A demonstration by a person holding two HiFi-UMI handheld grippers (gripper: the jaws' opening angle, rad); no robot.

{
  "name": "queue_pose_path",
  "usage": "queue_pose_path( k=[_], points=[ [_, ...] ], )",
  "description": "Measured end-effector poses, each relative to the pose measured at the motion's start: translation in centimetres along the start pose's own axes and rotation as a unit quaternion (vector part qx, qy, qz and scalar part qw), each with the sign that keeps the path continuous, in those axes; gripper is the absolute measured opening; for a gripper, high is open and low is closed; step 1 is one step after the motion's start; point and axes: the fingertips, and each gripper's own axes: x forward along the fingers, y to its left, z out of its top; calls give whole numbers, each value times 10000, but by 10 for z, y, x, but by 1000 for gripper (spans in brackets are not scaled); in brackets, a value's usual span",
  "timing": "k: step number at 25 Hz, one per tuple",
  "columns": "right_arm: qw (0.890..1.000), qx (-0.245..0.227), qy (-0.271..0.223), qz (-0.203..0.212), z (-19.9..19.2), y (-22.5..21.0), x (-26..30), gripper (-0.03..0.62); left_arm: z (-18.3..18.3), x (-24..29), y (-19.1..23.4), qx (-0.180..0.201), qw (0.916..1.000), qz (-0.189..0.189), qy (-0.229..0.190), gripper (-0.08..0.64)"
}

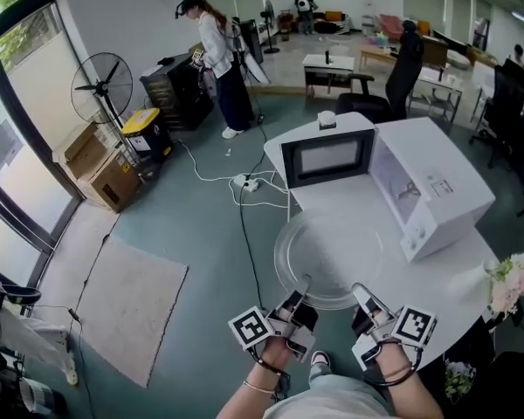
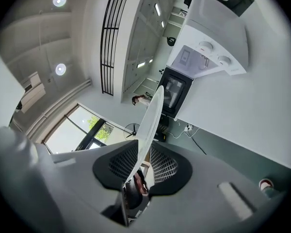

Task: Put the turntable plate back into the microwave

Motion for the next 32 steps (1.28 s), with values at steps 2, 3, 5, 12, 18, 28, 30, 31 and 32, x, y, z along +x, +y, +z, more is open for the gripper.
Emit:
queue_pose_path(
  k=[2,3,5,12,18,28,30,31,32],
  points=[
    [9996,71,7,-270,16,-16,9,80,8,21,7,-21,10000,18,9,49],
    [9988,161,0,-452,23,-25,12,80,11,31,10,-44,10000,14,14,49],
    [9989,226,-37,-412,37,-31,24,80,17,51,15,-63,10000,12,48,49],
    [9998,9,-196,-7,82,-44,53,80,28,104,31,11,9996,86,260,51],
    [9979,438,-433,-225,96,-59,58,80,28,133,39,-38,9985,99,528,51],
    [9886,396,-1272,-703,133,-83,79,80,41,205,63,-186,9877,-24,1551,52],
    [9830,524,-1548,-838,139,-86,86,80,46,221,67,-260,9823,6,1856,54],
    [9803,568,-1661,-909,142,-88,90,80,49,229,69,-304,9794,0,1998,55],
    [9776,588,-1765,-988,146,-89,93,80,51,237,71,-350,9763,-13,2137,55]
  ],
)
